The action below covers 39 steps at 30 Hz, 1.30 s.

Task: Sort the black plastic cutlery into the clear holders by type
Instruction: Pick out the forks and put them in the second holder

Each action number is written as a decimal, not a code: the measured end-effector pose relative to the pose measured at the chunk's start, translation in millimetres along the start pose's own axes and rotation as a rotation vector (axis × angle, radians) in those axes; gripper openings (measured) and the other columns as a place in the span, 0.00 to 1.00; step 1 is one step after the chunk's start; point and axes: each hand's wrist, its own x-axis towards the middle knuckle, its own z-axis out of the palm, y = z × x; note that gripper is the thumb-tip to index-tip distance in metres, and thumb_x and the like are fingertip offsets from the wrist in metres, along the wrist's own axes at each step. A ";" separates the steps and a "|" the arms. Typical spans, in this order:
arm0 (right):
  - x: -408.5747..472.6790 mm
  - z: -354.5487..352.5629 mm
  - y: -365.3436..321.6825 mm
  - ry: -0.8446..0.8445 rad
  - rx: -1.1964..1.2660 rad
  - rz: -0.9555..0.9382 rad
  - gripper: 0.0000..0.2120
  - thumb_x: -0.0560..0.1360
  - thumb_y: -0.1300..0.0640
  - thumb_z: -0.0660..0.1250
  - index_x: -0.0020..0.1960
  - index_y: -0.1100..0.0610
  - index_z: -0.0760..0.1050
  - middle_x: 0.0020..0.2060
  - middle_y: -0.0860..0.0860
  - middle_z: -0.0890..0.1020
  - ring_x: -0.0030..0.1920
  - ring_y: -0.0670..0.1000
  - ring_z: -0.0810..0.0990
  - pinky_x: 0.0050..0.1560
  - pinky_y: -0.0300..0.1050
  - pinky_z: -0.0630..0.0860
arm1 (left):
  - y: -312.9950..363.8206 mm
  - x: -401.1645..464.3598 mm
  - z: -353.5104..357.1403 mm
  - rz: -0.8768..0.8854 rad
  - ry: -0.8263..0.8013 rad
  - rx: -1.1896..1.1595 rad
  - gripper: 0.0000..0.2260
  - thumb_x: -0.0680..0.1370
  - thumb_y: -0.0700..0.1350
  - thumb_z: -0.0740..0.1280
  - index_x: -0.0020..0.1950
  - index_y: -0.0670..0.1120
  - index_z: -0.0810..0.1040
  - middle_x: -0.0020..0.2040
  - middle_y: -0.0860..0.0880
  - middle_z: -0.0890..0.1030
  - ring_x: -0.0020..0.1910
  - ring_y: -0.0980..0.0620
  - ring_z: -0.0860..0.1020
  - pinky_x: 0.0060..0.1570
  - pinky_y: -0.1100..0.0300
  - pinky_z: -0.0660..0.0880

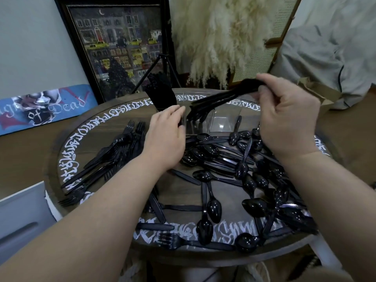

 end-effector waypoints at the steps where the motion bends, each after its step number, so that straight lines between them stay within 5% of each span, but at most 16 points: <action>1: 7.4 0.7 2.4 0.013 -0.031 -0.028 0.13 0.77 0.62 0.61 0.58 0.62 0.80 0.47 0.55 0.84 0.47 0.52 0.83 0.54 0.35 0.73 | 0.2 1.8 2.8 -0.006 -0.025 0.030 0.22 0.82 0.43 0.56 0.76 0.48 0.61 0.76 0.52 0.61 0.74 0.48 0.55 0.71 0.55 0.54; 3: 21.9 7.4 5.9 0.012 -0.080 -0.075 0.13 0.77 0.62 0.61 0.57 0.62 0.80 0.48 0.56 0.84 0.47 0.54 0.82 0.52 0.34 0.71 | 0.6 5.4 7.7 -0.015 -0.053 0.080 0.23 0.82 0.43 0.56 0.77 0.49 0.59 0.77 0.53 0.58 0.74 0.48 0.53 0.71 0.52 0.55; 7: 43.8 35.9 12.9 -0.019 -0.160 -0.158 0.13 0.77 0.62 0.60 0.56 0.62 0.81 0.44 0.58 0.84 0.44 0.58 0.82 0.48 0.46 0.74 | -1.1 12.8 14.0 -0.007 -0.064 0.145 0.24 0.81 0.44 0.57 0.77 0.49 0.57 0.77 0.53 0.57 0.74 0.48 0.53 0.72 0.49 0.57; 14: 37.7 79.3 16.7 -0.312 -0.282 -0.164 0.11 0.75 0.67 0.61 0.52 0.65 0.80 0.43 0.60 0.80 0.43 0.63 0.78 0.43 0.53 0.76 | -12.5 19.2 22.8 0.001 -0.079 0.202 0.25 0.80 0.43 0.58 0.77 0.49 0.58 0.77 0.52 0.57 0.74 0.47 0.53 0.72 0.48 0.58; 20: 27.2 99.4 15.1 -0.563 -0.325 -0.197 0.14 0.80 0.57 0.56 0.58 0.60 0.78 0.53 0.56 0.79 0.55 0.58 0.74 0.53 0.48 0.69 | -18.6 21.1 24.2 0.014 -0.072 0.198 0.25 0.80 0.41 0.57 0.77 0.49 0.58 0.77 0.53 0.57 0.74 0.48 0.53 0.72 0.48 0.58; 25: 17.8 106.0 17.3 -0.718 -0.475 -0.253 0.28 0.75 0.43 0.44 0.61 0.52 0.75 0.57 0.49 0.78 0.60 0.56 0.66 0.54 0.50 0.64 | -26.0 20.2 22.9 0.027 -0.075 0.153 0.26 0.80 0.38 0.56 0.77 0.50 0.58 0.77 0.56 0.57 0.74 0.49 0.54 0.72 0.49 0.58; 28: 12.7 101.1 18.7 -0.659 -0.378 -0.261 0.23 0.76 0.51 0.54 0.69 0.51 0.70 0.62 0.50 0.76 0.62 0.59 0.66 0.55 0.53 0.63 | -32.2 16.5 17.8 0.035 -0.057 0.107 0.26 0.79 0.36 0.56 0.76 0.51 0.60 0.76 0.55 0.61 0.74 0.49 0.56 0.72 0.54 0.57; 33: -6.5 86.2 5.3 -0.403 -0.175 -0.389 0.21 0.70 0.64 0.60 0.61 0.61 0.77 0.51 0.56 0.81 0.50 0.63 0.75 0.48 0.54 0.74 | -55.1 4.5 -3.9 -0.046 0.025 0.108 0.24 0.77 0.34 0.59 0.72 0.50 0.70 0.70 0.51 0.72 0.70 0.46 0.64 0.69 0.60 0.58; 39: -40.9 103.7 -22.2 -0.743 -0.056 -0.216 0.19 0.76 0.66 0.60 0.66 0.57 0.73 0.55 0.56 0.77 0.52 0.60 0.78 0.48 0.51 0.76 | -118.8 -19.1 -33.1 -0.320 -0.113 0.351 0.24 0.72 0.50 0.69 0.68 0.54 0.73 0.69 0.48 0.73 0.70 0.43 0.67 0.68 0.45 0.64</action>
